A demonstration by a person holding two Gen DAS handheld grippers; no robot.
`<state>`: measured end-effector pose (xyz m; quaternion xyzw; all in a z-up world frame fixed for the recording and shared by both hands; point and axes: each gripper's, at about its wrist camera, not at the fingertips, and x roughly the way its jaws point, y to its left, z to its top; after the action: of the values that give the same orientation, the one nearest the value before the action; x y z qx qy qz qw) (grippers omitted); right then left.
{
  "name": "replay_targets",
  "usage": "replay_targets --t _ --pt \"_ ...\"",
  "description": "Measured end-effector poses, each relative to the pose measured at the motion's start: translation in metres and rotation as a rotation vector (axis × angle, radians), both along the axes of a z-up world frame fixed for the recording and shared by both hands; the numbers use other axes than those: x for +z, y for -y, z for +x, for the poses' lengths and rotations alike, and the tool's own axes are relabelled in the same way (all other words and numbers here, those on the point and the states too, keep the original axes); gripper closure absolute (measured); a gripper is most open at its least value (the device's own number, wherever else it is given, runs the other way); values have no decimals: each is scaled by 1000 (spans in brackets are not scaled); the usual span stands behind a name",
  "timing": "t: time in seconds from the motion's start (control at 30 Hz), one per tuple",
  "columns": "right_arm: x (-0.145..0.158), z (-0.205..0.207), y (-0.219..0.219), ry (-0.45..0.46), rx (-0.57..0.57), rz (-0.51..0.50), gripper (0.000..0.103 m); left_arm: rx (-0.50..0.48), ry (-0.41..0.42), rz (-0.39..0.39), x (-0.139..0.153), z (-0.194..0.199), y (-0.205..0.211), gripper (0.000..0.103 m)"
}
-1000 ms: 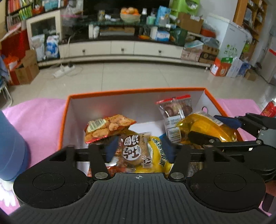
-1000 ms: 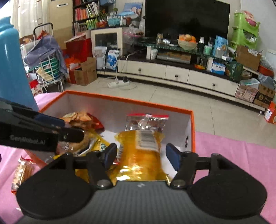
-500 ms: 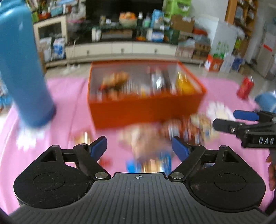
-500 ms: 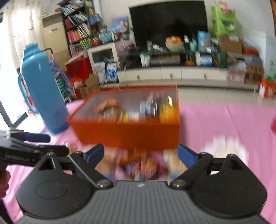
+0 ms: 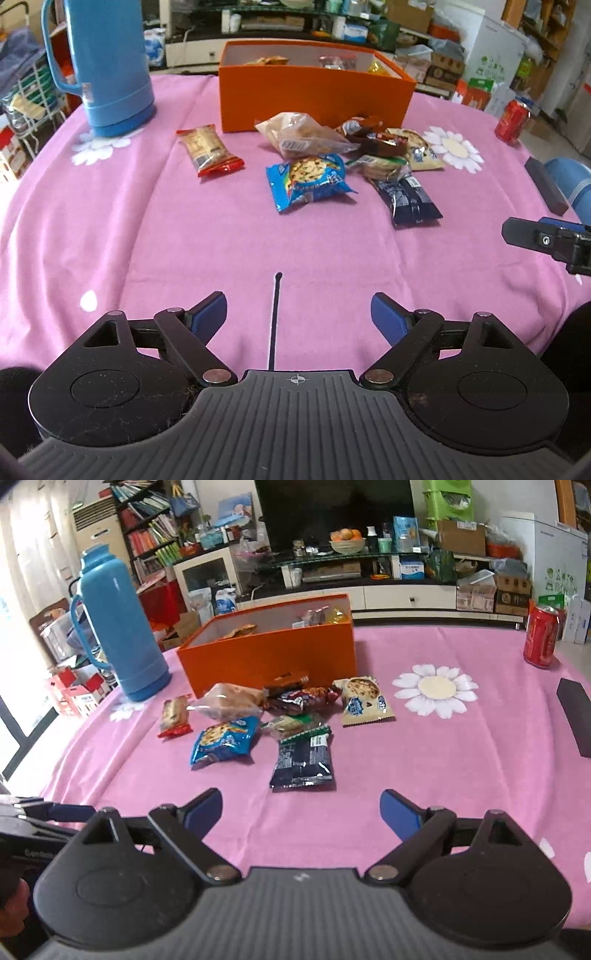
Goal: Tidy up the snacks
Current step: 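Move both open tools back toward the remaining snacks, then grasp the blue cookie packet with the left tool while the right tool grasps the dark blue packet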
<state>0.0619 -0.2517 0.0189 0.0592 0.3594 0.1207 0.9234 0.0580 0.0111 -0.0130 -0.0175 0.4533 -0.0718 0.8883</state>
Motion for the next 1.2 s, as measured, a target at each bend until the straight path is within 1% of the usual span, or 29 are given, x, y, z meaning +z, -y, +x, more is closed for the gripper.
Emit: replay_targets --t 0.1,0.17,0.27,0.33,0.4,0.5,0.57,0.63,0.7,0.73,0.77,0.8,0.87,0.97,1.1,1.17,1.2 --pt "-7 7 7 -23 13 23 10 2 5 38 2 10 6 31" --pt "-16 14 15 -38 -13 44 10 -10 0 69 1 25 13 31" --pt "-28 21 31 -54 -53 93 10 -37 8 121 -2 53 27 29" --pt "-37 28 42 -66 -77 114 10 -33 4 148 -6 80 38 27" --pt "-41 37 51 -67 -96 127 10 -8 -13 139 -11 110 46 27" --pt "-46 51 60 -60 -107 159 10 58 -48 119 -21 154 55 26" --pt "-51 61 62 -61 -106 162 10 79 -59 114 -29 176 59 26" --pt "-56 68 61 -66 -97 158 10 76 -76 121 -39 191 62 26" --pt "-63 71 60 -83 -93 165 10 80 -97 155 -52 201 63 31" --pt "-68 71 60 -96 -93 171 10 79 -105 160 -57 203 62 35" --pt "-71 71 60 -108 -94 174 10 78 -107 144 -61 203 58 48" --pt "-74 71 60 -117 -95 172 10 77 -98 107 -61 199 53 57" --pt "-77 71 60 -125 -99 156 10 68 -97 85 -61 189 43 60" --pt "-79 71 59 -123 -102 148 10 51 -107 78 -60 163 26 61" --pt "-79 69 49 -121 -74 98 10 44 -116 87 -58 112 2 60" --pt "-78 71 43 -127 -56 105 10 37 -115 100 -59 90 -6 58" --pt "-77 73 39 -128 -46 113 10 36 -113 108 -59 86 -9 56"
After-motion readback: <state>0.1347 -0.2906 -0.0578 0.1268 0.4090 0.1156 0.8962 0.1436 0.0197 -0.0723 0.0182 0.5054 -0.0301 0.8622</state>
